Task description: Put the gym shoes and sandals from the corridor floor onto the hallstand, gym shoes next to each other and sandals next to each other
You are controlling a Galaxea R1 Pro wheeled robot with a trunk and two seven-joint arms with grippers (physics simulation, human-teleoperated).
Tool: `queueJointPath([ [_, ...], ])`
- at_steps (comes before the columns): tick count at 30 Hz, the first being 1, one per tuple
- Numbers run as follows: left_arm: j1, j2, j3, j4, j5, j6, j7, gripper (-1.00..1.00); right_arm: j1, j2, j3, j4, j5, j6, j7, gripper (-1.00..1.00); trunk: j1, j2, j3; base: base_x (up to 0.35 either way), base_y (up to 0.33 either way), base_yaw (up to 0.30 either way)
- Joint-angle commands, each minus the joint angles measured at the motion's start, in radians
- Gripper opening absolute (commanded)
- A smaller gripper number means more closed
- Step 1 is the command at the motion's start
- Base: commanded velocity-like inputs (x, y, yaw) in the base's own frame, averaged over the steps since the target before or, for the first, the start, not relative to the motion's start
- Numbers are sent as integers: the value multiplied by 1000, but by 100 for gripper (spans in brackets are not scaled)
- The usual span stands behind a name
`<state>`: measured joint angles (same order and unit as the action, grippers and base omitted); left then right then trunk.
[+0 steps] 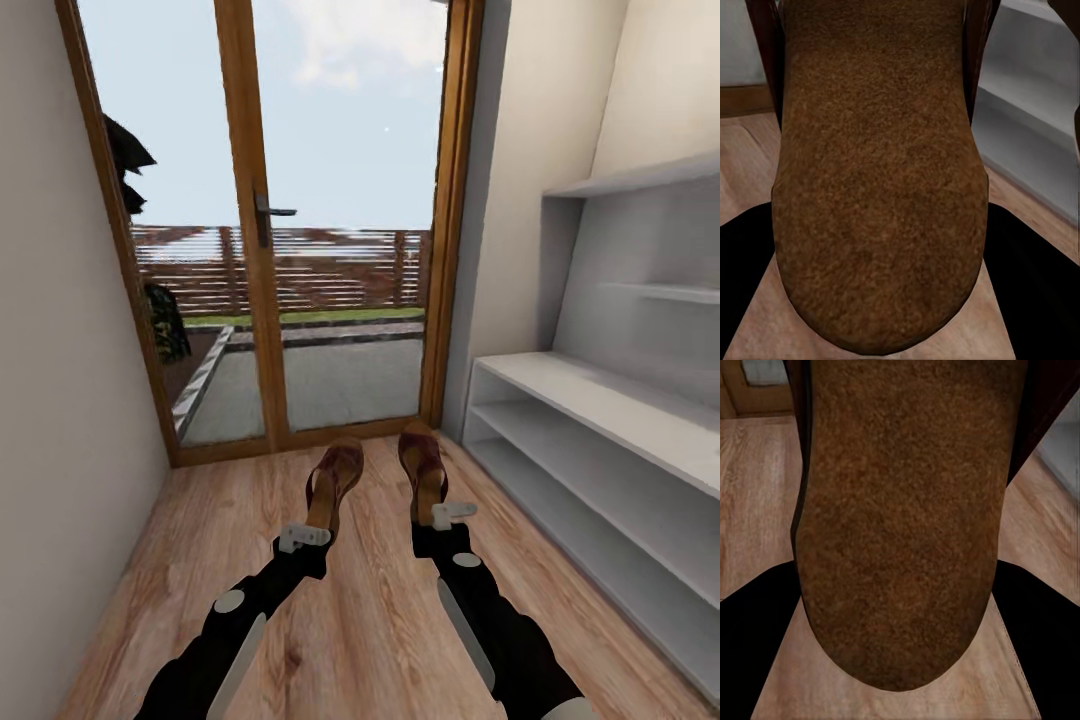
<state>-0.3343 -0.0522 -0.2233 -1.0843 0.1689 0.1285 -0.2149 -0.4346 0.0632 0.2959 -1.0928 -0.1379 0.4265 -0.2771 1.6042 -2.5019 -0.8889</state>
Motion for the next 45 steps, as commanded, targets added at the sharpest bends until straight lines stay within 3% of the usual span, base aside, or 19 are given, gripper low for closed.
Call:
queueJointPath([
  [1,0,0,1,-2,11,8,-3,-100,-1,0,3,-1,-9,3,-10,-100,0,0,-1,313,143,-295],
  [17,0,0,1,-2,11,8,-3,-100,-1,0,3,-1,-9,3,-10,-100,0,0,-1,315,147,-87],
  [29,0,0,1,-2,11,8,-3,-100,-1,0,3,-1,-9,3,-10,-100,0,0,-1,295,145,-282],
  [45,0,0,1,-2,10,8,-3,-100,-1,0,3,0,-9,3,-10,-100,0,0,-1,65,36,-300],
])
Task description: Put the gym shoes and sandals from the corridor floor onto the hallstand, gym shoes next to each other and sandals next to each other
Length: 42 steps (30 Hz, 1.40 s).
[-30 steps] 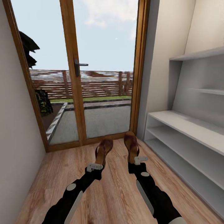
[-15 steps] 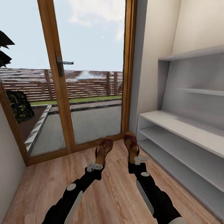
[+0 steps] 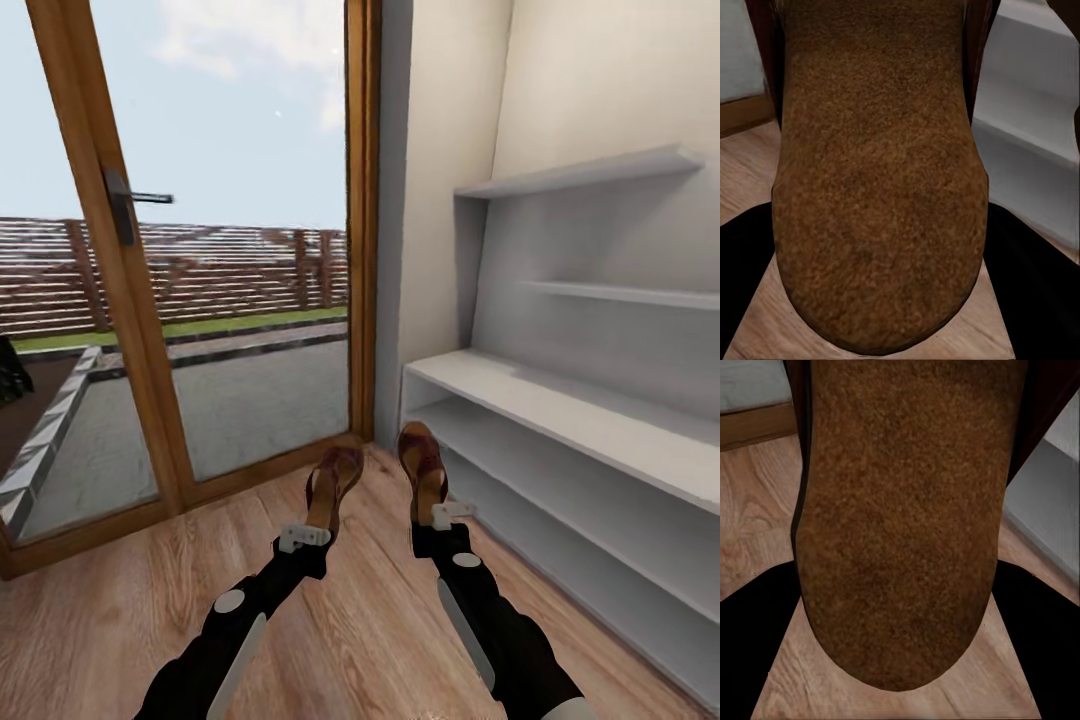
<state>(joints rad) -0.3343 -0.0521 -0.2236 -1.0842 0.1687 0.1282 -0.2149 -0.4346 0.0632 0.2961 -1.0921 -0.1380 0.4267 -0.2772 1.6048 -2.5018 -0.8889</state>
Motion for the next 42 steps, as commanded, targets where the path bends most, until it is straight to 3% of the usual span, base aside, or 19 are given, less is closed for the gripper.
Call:
queueJointPath([
  [1,0,0,1,-2,11,8,-3,-100,-1,0,3,-1,-9,3,-10,-100,0,-1,-1,0,0,-300],
  [8,0,0,1,-2,11,8,-3,-100,-1,0,3,-1,-9,3,-10,-100,0,-1,-1,89,63,-300],
  [29,0,0,1,-2,11,8,-3,-100,-1,0,3,-2,-9,3,-10,-100,0,-1,-1,194,230,-230],
  [42,0,0,1,-2,11,8,-3,-100,-1,0,3,-1,-9,3,-10,-100,0,-1,-1,17,17,-300],
])
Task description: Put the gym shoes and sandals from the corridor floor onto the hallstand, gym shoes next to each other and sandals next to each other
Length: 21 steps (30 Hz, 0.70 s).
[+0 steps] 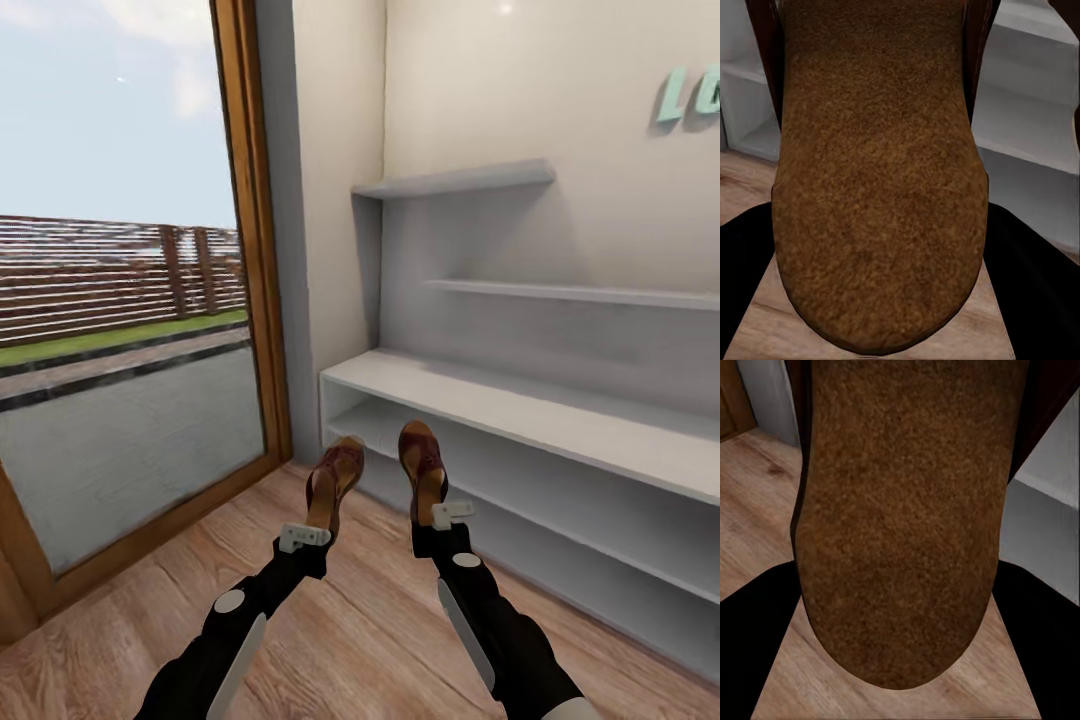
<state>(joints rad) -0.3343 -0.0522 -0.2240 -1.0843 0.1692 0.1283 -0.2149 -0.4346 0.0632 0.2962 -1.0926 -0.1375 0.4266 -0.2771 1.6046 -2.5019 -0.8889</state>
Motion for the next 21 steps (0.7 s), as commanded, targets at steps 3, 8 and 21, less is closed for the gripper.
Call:
queueJointPath([
  [3,0,0,1,-2,10,8,-3,-100,-1,0,3,-1,-10,3,-10,-100,0,0,-1,163,152,-300],
  [8,0,0,2,-2,10,8,-3,-100,-1,0,3,-1,-10,3,-10,-100,0,0,-1,214,225,-300],
  [21,0,0,0,-2,10,7,-3,-100,-1,0,3,-1,-10,3,-10,-100,0,0,-1,96,229,-300],
])
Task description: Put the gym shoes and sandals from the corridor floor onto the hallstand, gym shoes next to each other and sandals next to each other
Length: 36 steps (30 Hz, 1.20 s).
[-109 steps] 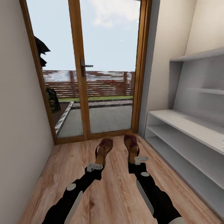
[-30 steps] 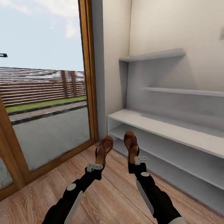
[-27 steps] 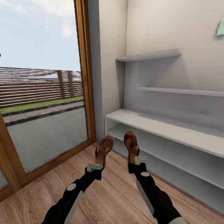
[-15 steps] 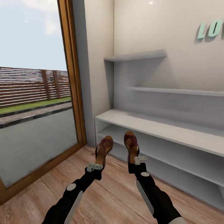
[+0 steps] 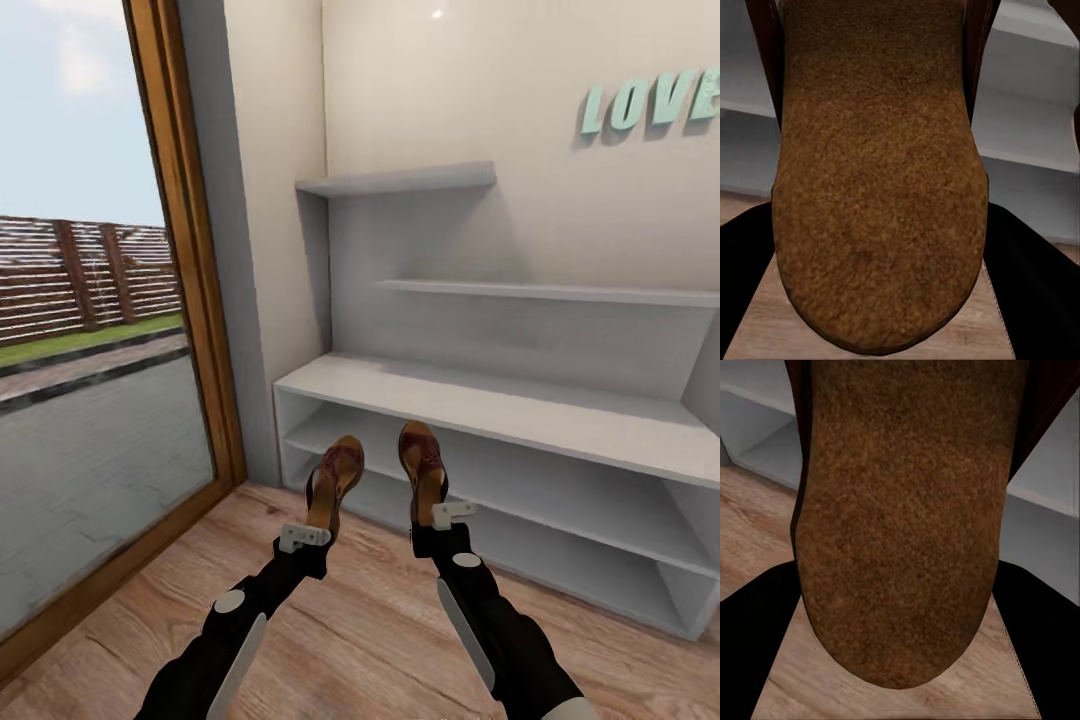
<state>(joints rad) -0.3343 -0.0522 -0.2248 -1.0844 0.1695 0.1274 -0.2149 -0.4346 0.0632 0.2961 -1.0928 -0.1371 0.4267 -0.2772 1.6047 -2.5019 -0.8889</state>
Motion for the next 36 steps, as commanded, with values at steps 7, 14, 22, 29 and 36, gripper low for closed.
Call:
queueJointPath([
  [7,0,0,1,-2,10,8,-3,-100,-1,0,3,-1,-10,3,-10,-100,0,0,-1,1,12,-300],
  [14,0,0,1,-2,10,8,-3,-100,-1,0,3,-1,-10,3,-10,-100,0,0,-1,0,211,-300],
  [22,0,0,1,-2,10,8,-3,-100,-1,0,3,0,-10,3,-9,-100,0,0,-1,0,306,-281],
  [29,0,0,1,-2,10,8,-3,-100,-1,0,3,-1,-10,3,-9,-100,0,0,-1,0,309,-55],
  [36,0,0,1,-2,10,8,-4,-100,-1,0,3,-1,-10,3,-9,-100,0,0,-1,-27,305,-2],
])
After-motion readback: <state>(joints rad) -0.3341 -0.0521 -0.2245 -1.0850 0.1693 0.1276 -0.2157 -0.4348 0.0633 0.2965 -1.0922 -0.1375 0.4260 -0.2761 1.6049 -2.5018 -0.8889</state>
